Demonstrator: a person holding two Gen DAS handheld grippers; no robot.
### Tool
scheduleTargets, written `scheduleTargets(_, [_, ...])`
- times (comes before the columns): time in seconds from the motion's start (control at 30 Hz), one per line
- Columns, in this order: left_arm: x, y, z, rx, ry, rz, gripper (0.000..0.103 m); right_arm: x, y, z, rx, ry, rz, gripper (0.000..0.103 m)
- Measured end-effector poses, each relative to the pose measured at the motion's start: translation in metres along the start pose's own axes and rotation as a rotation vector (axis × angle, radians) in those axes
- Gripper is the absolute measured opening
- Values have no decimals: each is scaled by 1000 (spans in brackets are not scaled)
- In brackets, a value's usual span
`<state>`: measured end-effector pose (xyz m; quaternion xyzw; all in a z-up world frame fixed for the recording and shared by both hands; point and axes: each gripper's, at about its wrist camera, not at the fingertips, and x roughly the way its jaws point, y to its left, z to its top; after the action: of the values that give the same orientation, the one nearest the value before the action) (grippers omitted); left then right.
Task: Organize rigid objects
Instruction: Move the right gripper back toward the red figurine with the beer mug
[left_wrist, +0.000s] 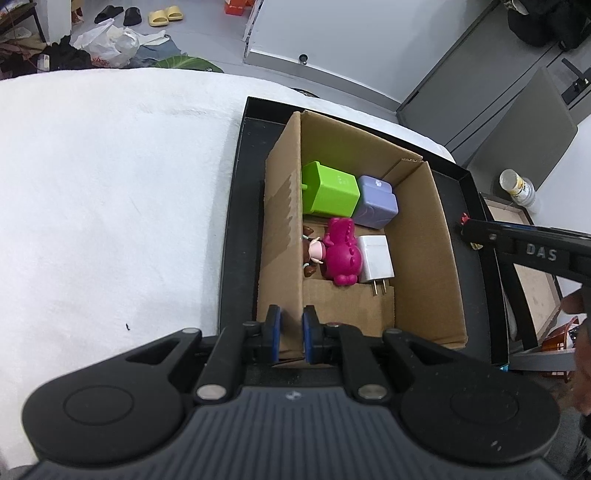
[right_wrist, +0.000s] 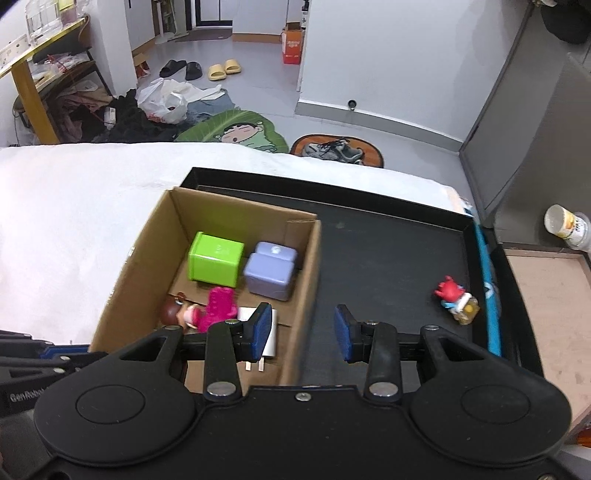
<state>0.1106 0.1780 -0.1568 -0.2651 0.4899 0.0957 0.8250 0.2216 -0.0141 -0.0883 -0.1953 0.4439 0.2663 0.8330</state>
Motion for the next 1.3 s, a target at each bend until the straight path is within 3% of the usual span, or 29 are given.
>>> scheduleTargets(0.27, [-1,-3,-2,14,-7,18,11,3,-31,-12,30,9,-28,39])
scheduleTargets(0.4, [0,-3,-2,10,-9,23,11,6,-44,-18,47,8,-37,49])
scheduleTargets(0.6, [-1,-5,-3,8,-14,32,11,18,-61,-24,60,13,-60,54])
scheduleTargets(1.3, [2,-10,-2,9,-11,66,11,73,-113,-25,72,64,-116,54])
